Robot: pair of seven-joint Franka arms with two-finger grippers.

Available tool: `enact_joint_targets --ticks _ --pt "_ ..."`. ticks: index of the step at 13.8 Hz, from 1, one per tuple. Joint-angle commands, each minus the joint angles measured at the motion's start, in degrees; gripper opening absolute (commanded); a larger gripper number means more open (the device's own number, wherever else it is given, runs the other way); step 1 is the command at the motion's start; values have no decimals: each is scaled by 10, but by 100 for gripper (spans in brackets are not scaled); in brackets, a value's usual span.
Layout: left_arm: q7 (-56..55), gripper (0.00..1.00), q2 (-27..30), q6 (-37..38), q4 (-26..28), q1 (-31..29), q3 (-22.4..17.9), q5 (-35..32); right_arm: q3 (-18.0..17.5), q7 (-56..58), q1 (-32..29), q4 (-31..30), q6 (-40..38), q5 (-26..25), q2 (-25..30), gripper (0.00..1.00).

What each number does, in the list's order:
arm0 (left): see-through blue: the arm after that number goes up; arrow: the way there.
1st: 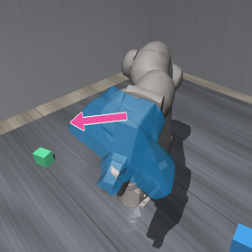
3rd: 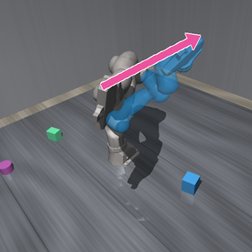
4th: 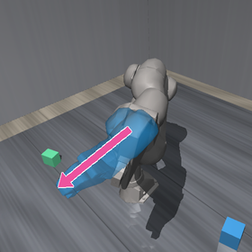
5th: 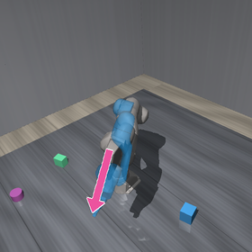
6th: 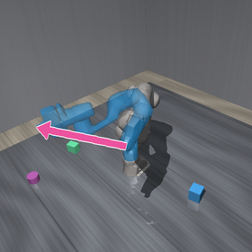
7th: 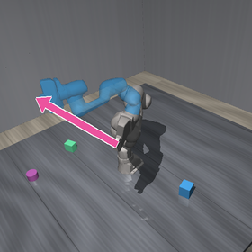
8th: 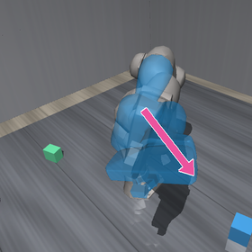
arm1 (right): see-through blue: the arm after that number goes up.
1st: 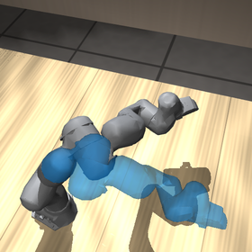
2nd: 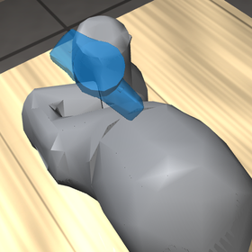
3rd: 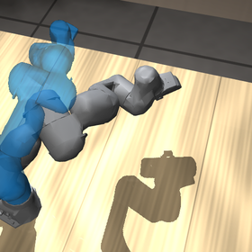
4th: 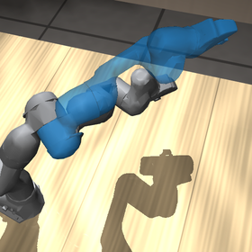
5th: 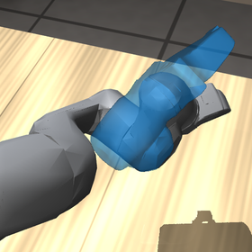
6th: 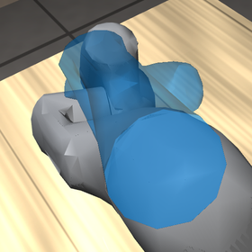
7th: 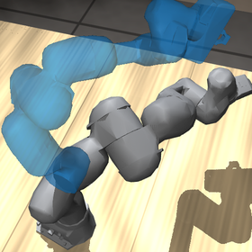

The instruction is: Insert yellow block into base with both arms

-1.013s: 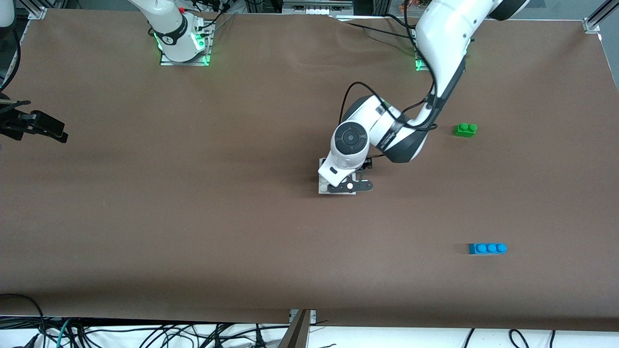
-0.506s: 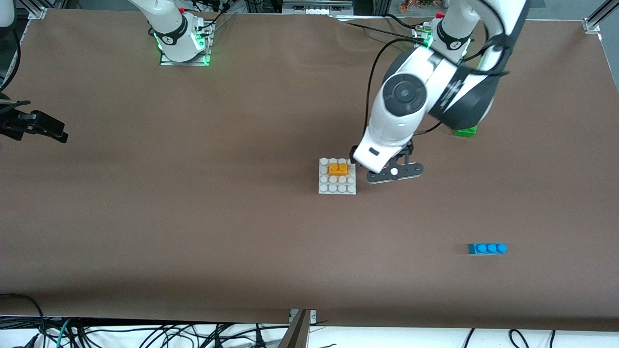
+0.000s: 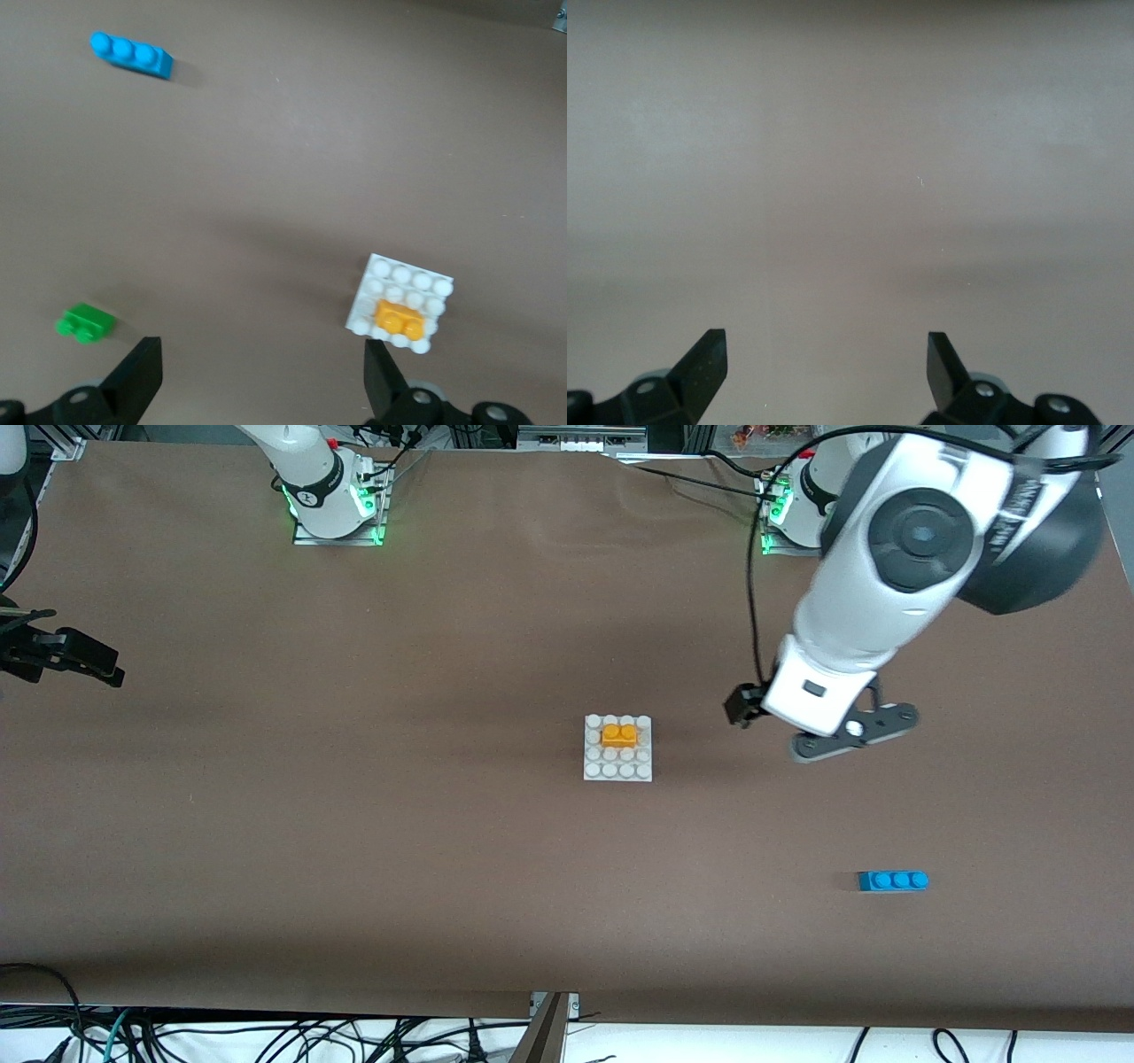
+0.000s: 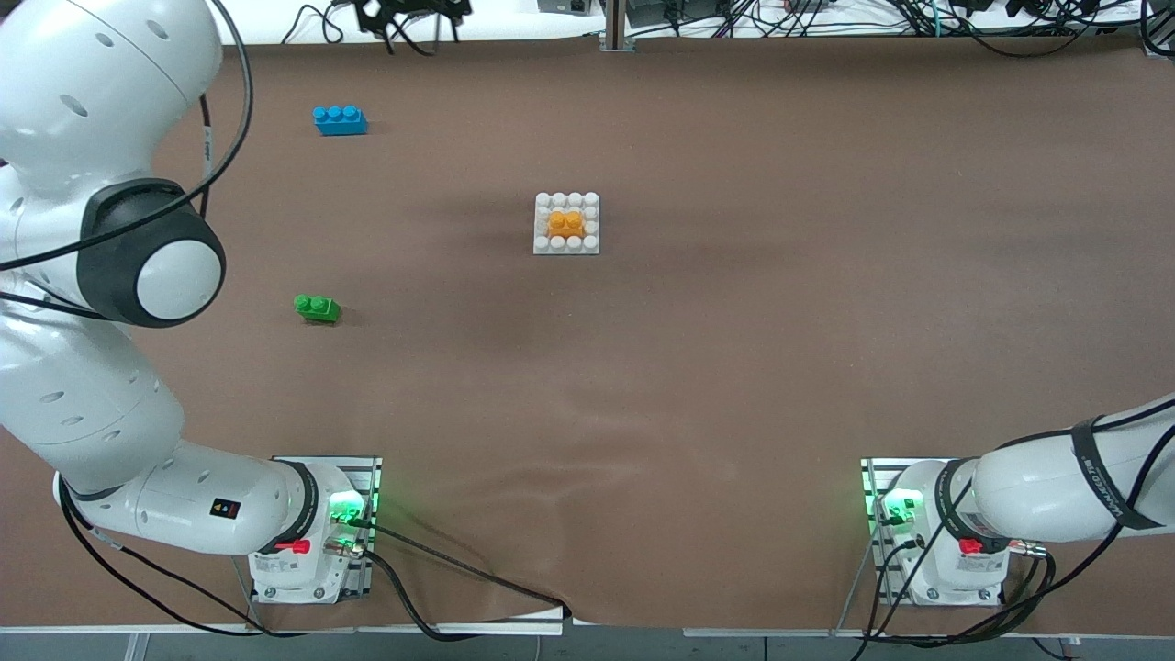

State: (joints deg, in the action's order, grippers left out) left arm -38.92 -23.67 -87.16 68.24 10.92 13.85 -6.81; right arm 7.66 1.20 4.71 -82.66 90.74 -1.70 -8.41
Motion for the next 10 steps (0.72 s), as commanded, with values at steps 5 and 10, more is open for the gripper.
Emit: enact_joint_targets --ticks 5,10 --pt "216 100 102 46 63 -55 -20 5 -4 7 -5 -6 2 -1 6 100" --pt "305 100 221 18 216 -92 -57 48 -4 7 -5 -6 2 -1 6 100"
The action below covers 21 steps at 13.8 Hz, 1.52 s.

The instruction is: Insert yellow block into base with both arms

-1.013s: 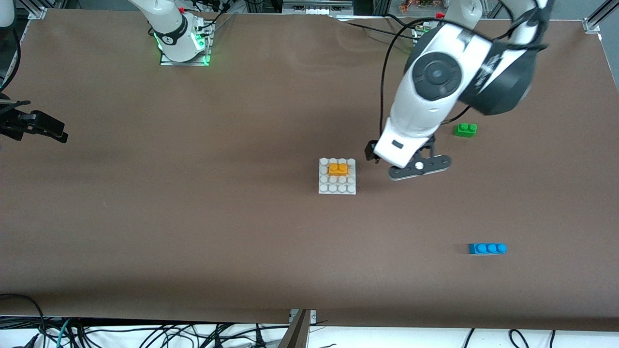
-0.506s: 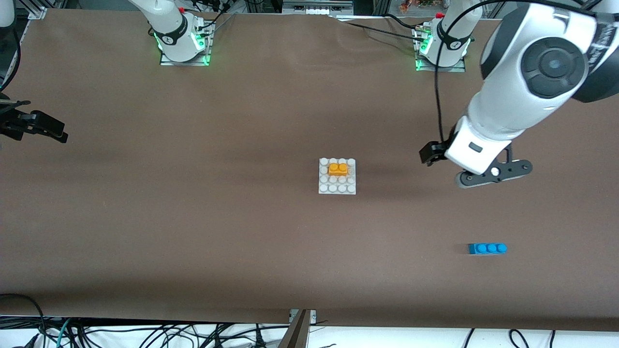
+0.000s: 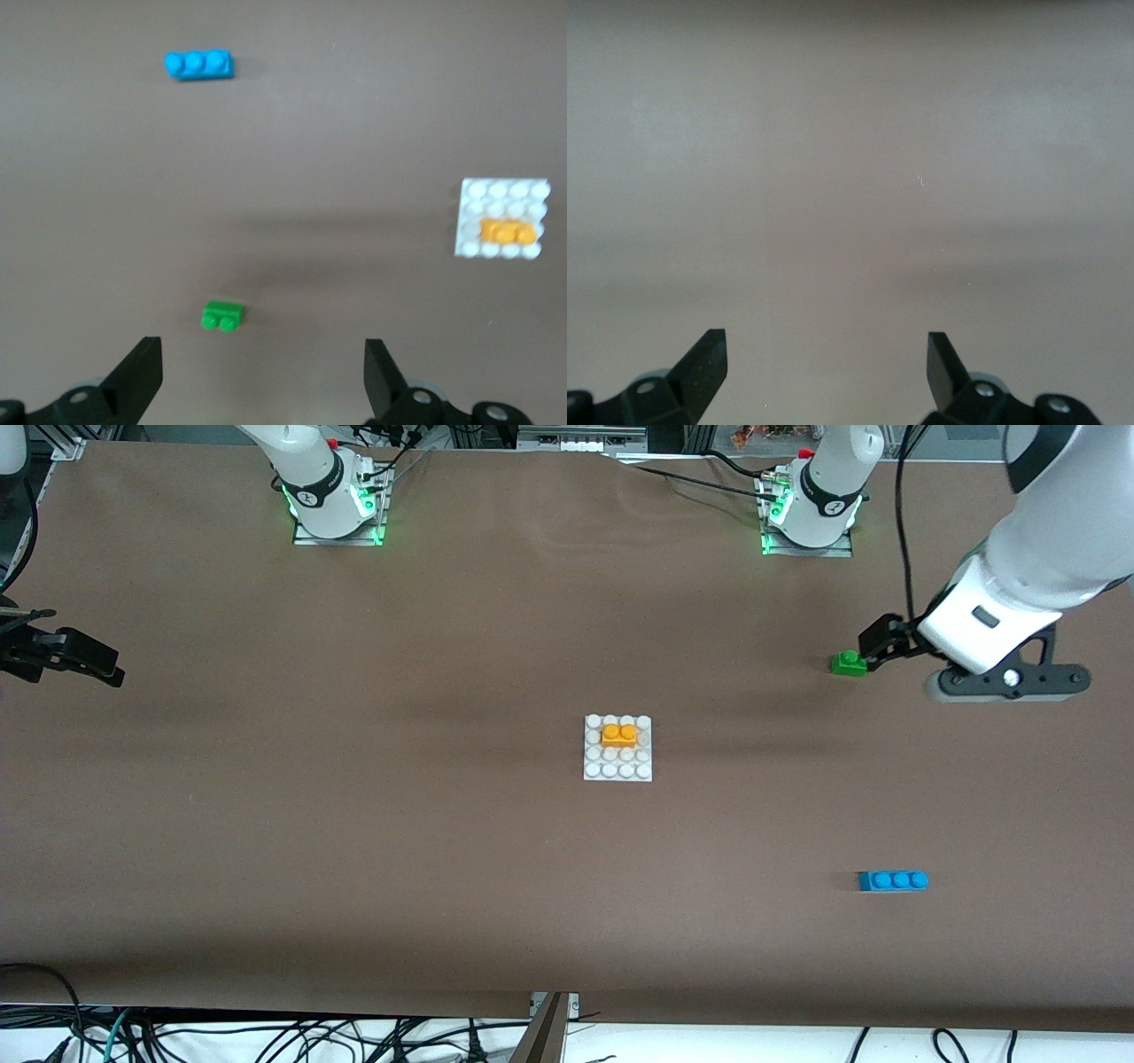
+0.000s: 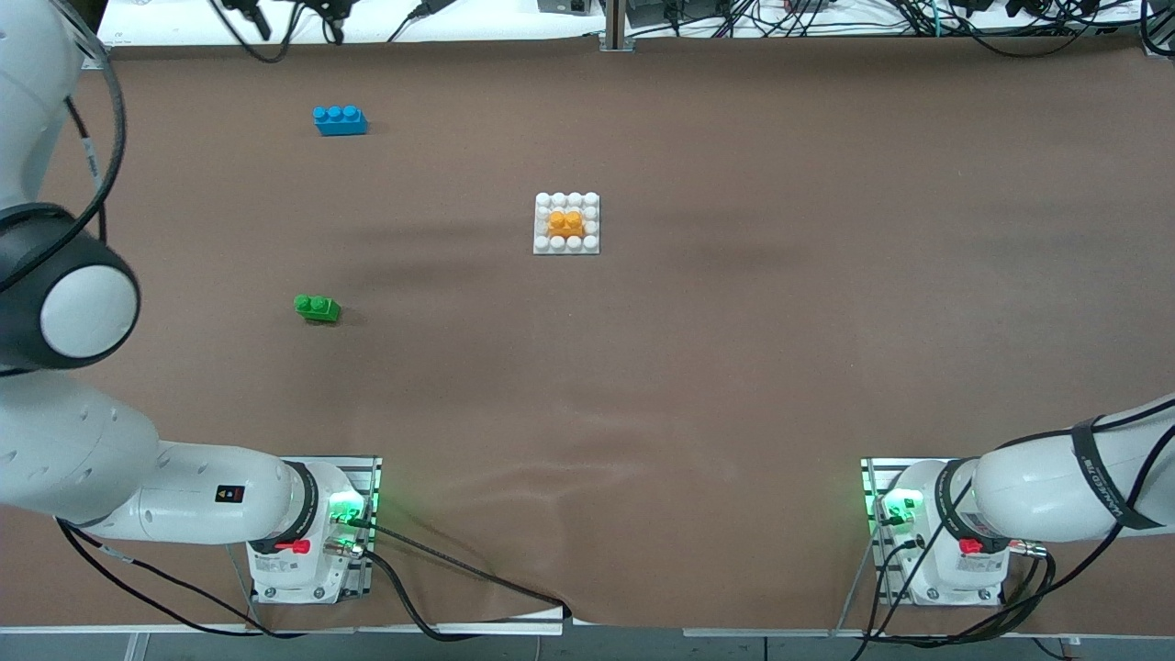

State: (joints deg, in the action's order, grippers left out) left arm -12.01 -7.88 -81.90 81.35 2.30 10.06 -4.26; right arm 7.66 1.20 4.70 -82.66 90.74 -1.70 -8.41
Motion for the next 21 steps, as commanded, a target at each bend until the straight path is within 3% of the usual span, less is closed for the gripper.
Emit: enact_joint_targets --ticks 1,3,21 --pt "50 100 77 -57 116 -9 -30 32 -4 7 -5 -6 2 -1 6 100" --pt "117 100 100 -69 141 -9 -69 63 -4 7 -5 -6 2 -1 6 100" --pt "113 100 93 -41 118 -10 -69 44 -4 7 -5 -6 2 -1 6 100"
